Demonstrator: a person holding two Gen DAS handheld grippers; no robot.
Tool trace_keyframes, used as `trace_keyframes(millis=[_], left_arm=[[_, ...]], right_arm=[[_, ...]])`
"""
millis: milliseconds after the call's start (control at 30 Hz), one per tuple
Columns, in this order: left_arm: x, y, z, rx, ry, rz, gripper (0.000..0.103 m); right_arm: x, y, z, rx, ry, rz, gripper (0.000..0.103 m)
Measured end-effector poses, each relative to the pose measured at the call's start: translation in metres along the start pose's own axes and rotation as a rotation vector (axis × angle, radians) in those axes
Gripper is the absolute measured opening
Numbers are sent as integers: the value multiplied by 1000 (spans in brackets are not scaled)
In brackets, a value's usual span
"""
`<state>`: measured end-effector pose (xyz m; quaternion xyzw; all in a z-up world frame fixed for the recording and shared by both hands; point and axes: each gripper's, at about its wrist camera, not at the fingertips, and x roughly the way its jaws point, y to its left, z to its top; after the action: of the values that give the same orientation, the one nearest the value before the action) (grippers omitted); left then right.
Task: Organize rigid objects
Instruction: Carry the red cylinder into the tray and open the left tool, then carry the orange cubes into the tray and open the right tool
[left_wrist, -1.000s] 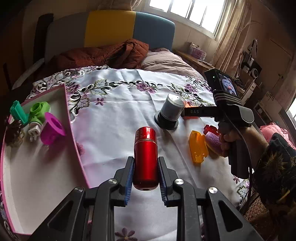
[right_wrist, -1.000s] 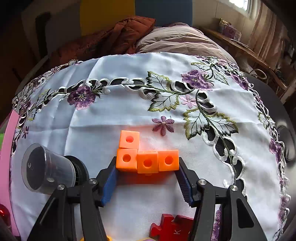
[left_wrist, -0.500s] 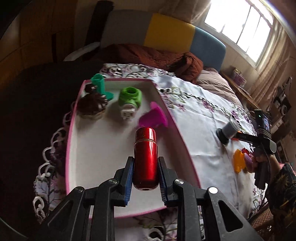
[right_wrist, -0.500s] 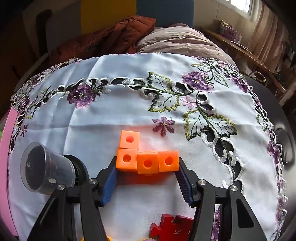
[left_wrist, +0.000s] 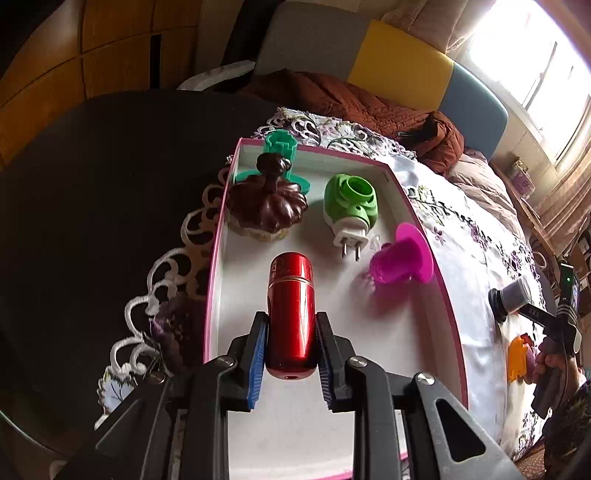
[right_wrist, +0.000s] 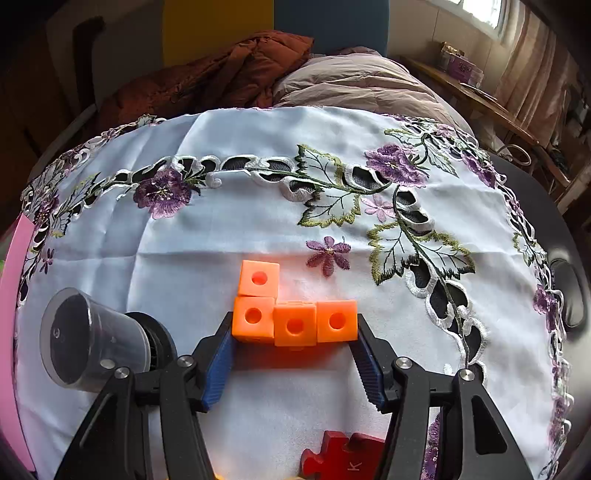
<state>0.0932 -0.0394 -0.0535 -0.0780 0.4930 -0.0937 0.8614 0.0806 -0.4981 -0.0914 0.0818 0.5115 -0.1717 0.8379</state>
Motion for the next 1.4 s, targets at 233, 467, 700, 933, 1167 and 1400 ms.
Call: trace_keyframes(millis=[233, 467, 700, 933, 1167, 1400], left_arm=[[26, 5, 19, -3, 34, 59, 24], [29, 7, 18, 1, 27, 108, 25], [13, 6, 13, 1, 1, 112, 28], [-21, 9, 1, 2, -69, 131, 28], [-44, 13, -13, -7, -93, 138, 28], [-53, 7, -23, 21, -118, 152, 28]], right_arm=[[1, 1, 2, -5, -1, -4, 60], [1, 1, 2, -8, -2, -6, 60], [1, 0, 2, -9, -2, -6, 60], [0, 2, 2, -13, -10, -13, 60], [-1, 3, 1, -20, -16, -22, 59], [-2, 5, -1, -23, -27, -36, 59]])
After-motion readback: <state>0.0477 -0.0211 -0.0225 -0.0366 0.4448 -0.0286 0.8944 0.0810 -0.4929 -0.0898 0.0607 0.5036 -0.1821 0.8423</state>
